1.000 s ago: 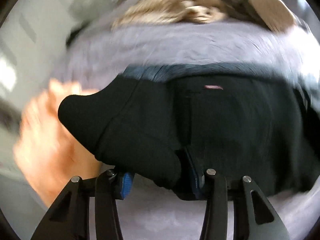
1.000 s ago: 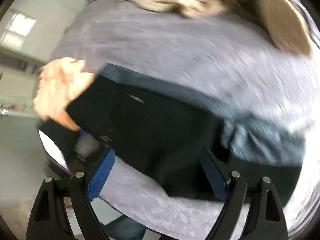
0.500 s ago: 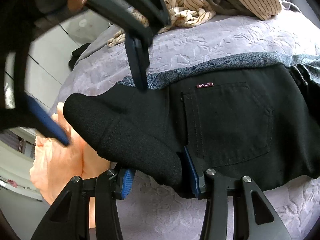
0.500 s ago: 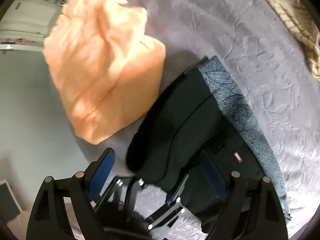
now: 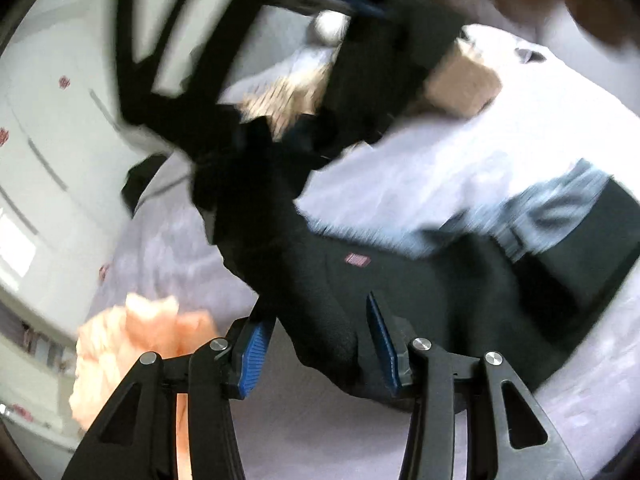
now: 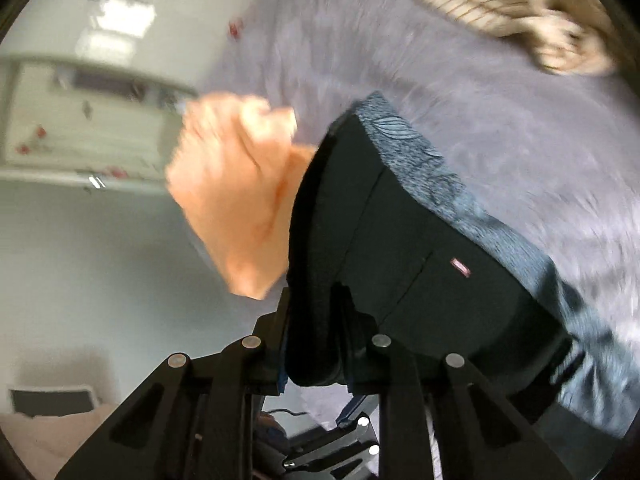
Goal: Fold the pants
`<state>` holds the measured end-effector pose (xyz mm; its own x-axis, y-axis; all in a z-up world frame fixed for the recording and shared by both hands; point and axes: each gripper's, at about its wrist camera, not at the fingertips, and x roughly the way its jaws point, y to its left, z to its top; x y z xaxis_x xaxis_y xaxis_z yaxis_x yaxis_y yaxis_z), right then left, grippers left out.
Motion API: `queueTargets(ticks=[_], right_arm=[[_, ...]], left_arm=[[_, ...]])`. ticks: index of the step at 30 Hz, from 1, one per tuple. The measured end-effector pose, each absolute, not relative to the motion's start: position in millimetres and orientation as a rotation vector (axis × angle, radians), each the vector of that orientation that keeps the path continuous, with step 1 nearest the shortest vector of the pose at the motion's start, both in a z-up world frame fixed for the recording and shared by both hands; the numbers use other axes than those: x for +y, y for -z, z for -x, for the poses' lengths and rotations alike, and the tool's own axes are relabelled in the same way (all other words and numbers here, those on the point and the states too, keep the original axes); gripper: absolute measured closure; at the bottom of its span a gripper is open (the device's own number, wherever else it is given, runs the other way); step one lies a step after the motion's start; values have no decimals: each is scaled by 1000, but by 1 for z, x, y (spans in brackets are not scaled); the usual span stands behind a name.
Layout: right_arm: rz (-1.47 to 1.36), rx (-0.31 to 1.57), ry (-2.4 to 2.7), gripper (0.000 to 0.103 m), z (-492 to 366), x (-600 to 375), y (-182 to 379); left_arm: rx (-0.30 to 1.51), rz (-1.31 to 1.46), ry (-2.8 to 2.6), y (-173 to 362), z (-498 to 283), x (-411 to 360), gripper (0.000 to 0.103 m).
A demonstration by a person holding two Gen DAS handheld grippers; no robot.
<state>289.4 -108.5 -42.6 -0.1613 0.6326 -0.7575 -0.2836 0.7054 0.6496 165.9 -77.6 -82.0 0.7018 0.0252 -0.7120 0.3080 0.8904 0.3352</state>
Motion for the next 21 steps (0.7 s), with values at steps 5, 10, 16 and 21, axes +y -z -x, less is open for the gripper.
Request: queueTargets(ticks=[5, 10, 16, 21], right_arm=[[-530, 1355, -799, 81, -259, -228, 6], [-694, 1221, -703, 81, -223, -335, 1], [-860, 1169, -540, 81, -172, -448, 45], [-935, 1204, -415, 81, -146, -502, 107]], left_arm=[[704, -478, 304, 47, -152, -142, 56], [681, -526, 459, 38, -141, -221, 56], [717, -632, 615, 73, -117, -312, 56], [798, -717, 680, 122, -105, -356, 56]])
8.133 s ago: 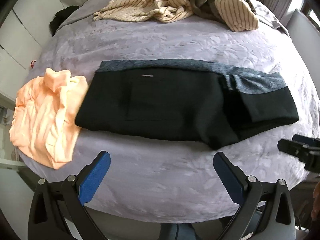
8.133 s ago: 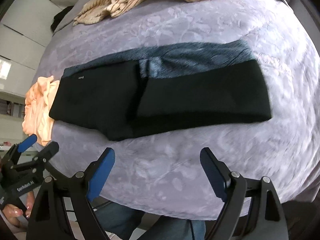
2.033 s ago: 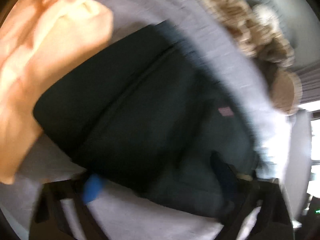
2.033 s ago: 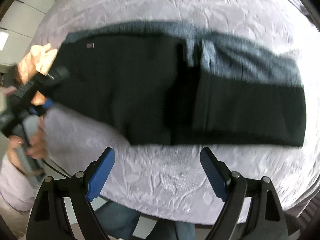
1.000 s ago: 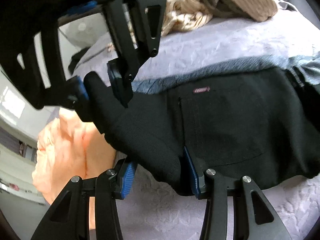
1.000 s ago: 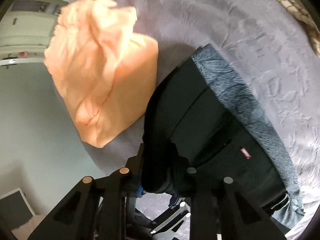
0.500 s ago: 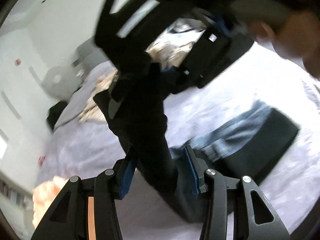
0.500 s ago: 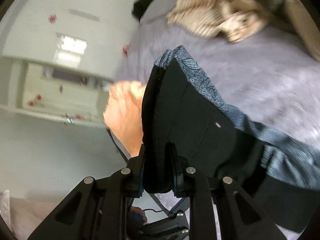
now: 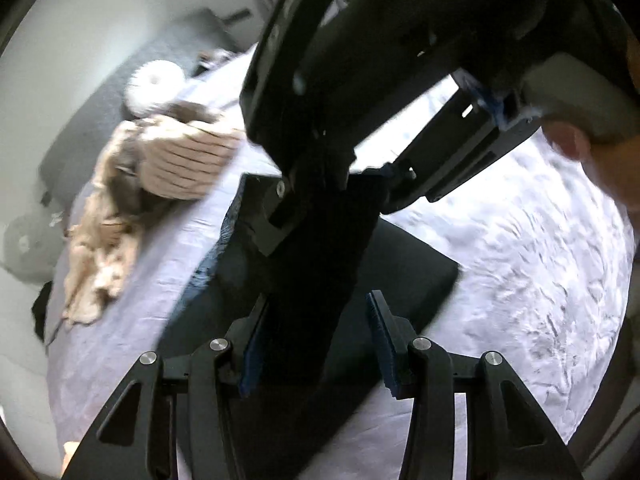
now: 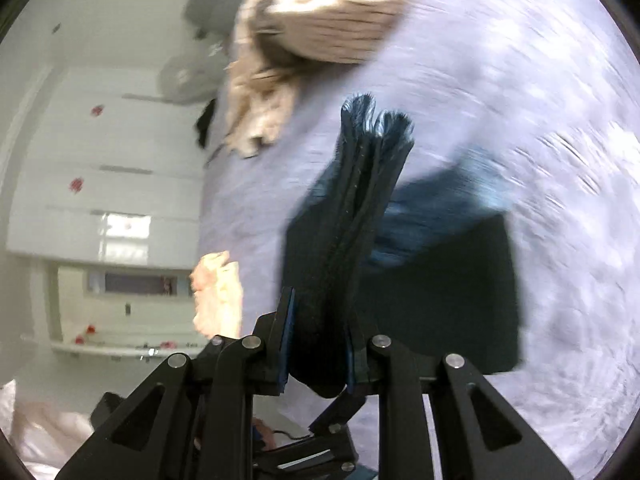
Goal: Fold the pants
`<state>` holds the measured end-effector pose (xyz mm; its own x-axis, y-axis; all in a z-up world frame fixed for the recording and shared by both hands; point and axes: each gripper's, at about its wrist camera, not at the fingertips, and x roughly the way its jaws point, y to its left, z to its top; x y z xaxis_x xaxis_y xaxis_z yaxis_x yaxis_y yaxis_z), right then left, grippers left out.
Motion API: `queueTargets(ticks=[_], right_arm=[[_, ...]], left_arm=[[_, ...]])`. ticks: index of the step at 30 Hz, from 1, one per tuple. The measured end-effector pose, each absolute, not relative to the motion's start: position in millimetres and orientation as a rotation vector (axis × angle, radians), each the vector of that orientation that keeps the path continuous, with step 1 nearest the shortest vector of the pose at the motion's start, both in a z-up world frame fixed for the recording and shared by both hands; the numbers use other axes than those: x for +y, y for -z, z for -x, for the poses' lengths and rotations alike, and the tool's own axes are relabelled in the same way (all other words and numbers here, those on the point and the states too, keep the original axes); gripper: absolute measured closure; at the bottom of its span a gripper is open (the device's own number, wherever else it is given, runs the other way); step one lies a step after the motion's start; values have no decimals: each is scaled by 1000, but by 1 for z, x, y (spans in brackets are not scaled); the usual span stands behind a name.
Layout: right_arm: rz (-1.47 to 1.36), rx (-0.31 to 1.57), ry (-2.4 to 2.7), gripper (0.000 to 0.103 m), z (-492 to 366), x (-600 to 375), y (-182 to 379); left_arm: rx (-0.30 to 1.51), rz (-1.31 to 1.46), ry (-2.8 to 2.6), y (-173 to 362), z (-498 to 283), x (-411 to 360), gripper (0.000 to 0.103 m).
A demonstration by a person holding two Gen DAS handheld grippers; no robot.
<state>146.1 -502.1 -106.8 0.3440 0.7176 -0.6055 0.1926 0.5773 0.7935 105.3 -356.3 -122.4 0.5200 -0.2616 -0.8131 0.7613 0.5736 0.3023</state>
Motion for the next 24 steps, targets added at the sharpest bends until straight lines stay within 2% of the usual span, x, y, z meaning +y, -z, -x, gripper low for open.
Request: queueTargets(ticks=[5, 7, 8, 9, 14, 15, 17, 24], right_arm=[[-951, 1280, -325, 81, -131, -518, 163], [-995, 1269, -320, 81, -125, -522, 172], [-996, 1262, -317, 81, -123, -522, 171], [-984, 1259, -311, 81, -123, -521, 170], [-860, 1272, -255, 80, -125, -504, 155], [-844, 1272, -246, 80, -122, -504, 156], [-833, 1268, -221, 80, -121, -500, 159], [-809, 1255, -132, 71, -113, -496, 154]], left_arm=[[839, -748, 720, 148, -95, -370, 55], [844, -763, 732, 148, -91, -369, 47], [854, -762, 736, 145, -89, -367, 36], [860, -750, 734, 140, -89, -363, 32], [925, -652, 718, 118, -100, -320, 31], [967, -616, 701, 117, -106, -309, 21], [1066, -523, 647, 115, -120, -286, 13], [1265, -375, 436, 125, -154, -223, 13]])
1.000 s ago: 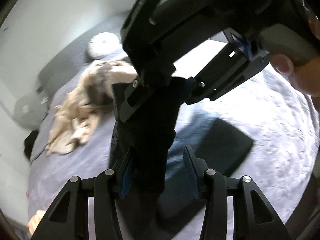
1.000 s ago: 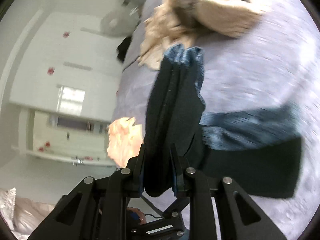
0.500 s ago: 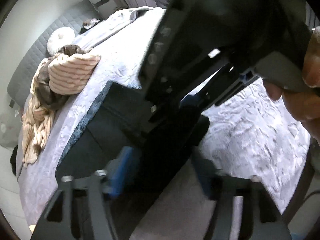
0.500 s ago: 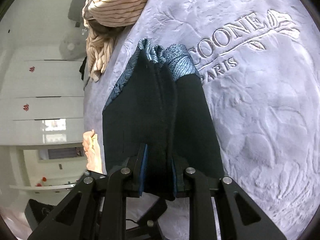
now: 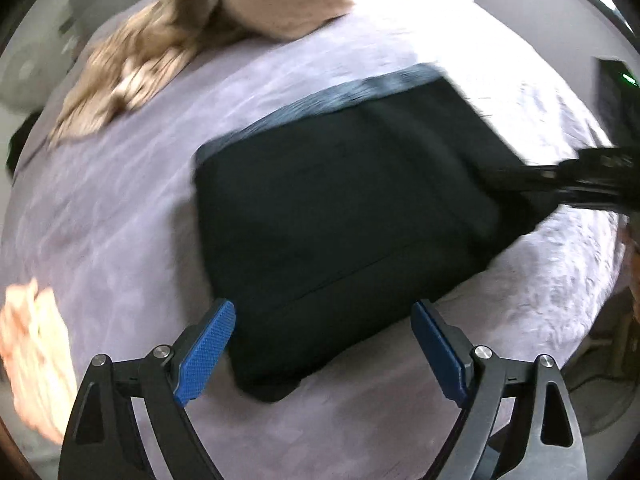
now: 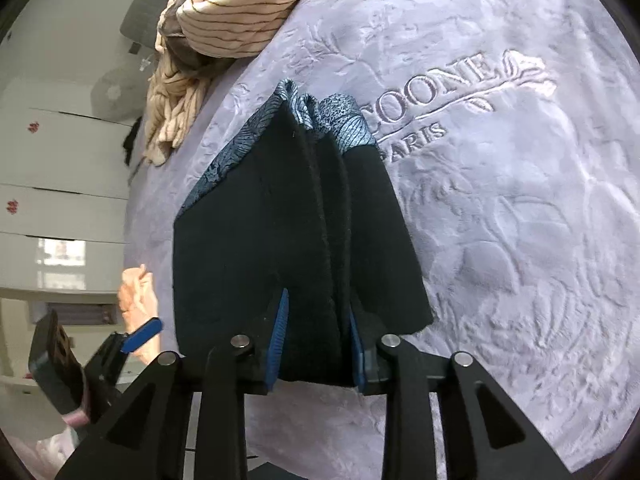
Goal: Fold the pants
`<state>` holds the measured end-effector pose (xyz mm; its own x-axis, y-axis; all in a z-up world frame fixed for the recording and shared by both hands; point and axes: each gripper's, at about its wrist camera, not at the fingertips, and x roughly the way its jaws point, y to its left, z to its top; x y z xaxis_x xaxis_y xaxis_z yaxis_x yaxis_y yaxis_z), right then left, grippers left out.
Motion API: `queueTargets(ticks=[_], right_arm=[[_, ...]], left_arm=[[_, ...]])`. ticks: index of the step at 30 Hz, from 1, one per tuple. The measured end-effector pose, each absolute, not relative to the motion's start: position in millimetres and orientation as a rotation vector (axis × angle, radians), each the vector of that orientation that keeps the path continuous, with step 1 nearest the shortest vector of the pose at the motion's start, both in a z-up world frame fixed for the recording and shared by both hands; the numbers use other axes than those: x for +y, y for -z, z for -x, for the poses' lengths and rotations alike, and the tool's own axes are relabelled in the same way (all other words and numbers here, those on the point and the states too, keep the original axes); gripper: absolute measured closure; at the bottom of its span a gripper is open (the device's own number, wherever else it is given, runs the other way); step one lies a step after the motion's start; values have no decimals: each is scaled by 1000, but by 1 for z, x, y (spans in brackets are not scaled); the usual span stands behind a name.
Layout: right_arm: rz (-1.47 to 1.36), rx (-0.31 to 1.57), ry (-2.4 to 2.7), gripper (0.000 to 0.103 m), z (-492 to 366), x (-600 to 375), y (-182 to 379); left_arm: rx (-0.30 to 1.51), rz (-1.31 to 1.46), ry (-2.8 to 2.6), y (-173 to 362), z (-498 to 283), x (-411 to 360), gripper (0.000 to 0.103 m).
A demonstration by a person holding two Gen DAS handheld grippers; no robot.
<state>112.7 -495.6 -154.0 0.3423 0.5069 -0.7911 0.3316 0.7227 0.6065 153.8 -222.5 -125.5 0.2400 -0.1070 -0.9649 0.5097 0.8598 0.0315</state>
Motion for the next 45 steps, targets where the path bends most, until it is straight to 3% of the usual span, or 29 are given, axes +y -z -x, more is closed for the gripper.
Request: queueTargets(ticks=[6, 8, 9, 10, 16, 18, 19, 45], right_arm=[[-809, 1264, -49, 61, -100, -497, 143], [-772, 1284, -10, 45, -92, -498, 140], [-749, 1300, 11, 40, -89, -498, 140], [-728, 1314, 29, 36, -86, -497, 140], [-717, 1347, 68, 35, -69, -496, 135], [-714, 1352, 66, 30, -65, -495, 133], [-714, 1353, 63, 22, -65, -493, 132], [-691, 1341, 24, 17, -82, -497, 120]], left_arm=[[1349, -285, 365, 129, -159, -196, 12], [1371, -255, 369, 129, -160, -190, 10], [1381, -247, 367, 130, -161, -189, 0], [1381, -244, 362, 130, -162, -187, 0], [1374, -245, 353, 125, -165, -189, 0], [1373, -245, 349, 125, -167, -188, 0], [1373, -245, 348, 125, -167, -189, 0], [1407, -261, 313, 133, -175, -200, 0]])
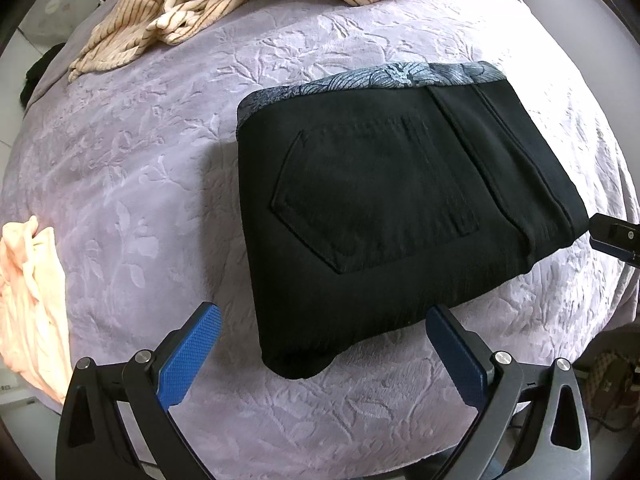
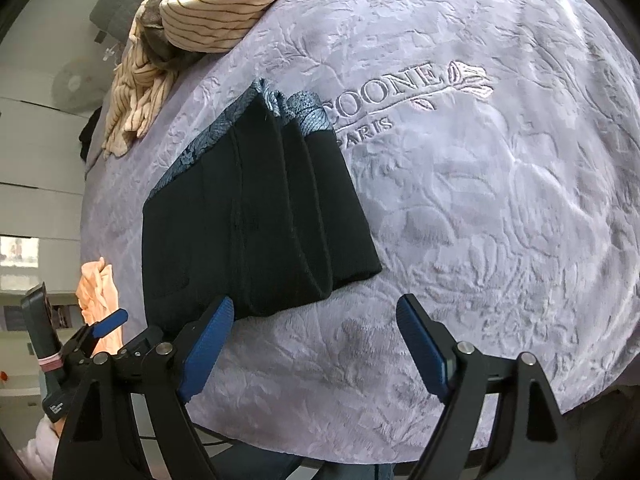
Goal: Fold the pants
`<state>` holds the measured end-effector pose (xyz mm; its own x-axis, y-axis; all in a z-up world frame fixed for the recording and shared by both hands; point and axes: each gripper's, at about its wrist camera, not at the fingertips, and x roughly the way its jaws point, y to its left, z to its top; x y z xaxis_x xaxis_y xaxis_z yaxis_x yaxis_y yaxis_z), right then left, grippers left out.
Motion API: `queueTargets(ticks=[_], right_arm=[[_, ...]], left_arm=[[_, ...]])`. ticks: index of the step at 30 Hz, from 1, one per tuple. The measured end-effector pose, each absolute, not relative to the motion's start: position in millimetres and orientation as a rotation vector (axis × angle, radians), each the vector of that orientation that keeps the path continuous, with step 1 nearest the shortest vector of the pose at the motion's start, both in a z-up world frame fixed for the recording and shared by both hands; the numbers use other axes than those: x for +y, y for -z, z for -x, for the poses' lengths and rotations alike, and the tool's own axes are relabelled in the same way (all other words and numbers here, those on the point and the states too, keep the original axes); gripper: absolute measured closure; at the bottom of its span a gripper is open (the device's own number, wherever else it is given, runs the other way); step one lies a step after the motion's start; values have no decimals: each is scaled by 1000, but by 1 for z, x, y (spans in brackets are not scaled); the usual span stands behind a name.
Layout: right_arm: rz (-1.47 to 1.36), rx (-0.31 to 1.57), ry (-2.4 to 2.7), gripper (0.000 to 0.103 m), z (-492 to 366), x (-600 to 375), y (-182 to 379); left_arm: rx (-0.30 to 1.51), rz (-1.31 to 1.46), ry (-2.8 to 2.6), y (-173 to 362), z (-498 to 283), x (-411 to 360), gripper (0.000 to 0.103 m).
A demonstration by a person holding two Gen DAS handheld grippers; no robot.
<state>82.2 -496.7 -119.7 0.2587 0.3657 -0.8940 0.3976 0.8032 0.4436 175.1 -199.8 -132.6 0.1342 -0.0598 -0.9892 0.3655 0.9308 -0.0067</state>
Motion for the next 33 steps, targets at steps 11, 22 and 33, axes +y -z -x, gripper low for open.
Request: queueTargets(ticks=[11, 22, 33], right_arm=[[-671, 1364, -4, 17, -94, -504, 124], [-656, 1400, -139, 17, -129, -517, 146], [-775, 1435, -394, 16, -183, -509, 200]], left_arm=[[1430, -188, 271, 138, -199, -193, 0], [1485, 53, 374, 161, -248, -165, 0], [1538, 228, 462, 206, -267, -168, 0]])
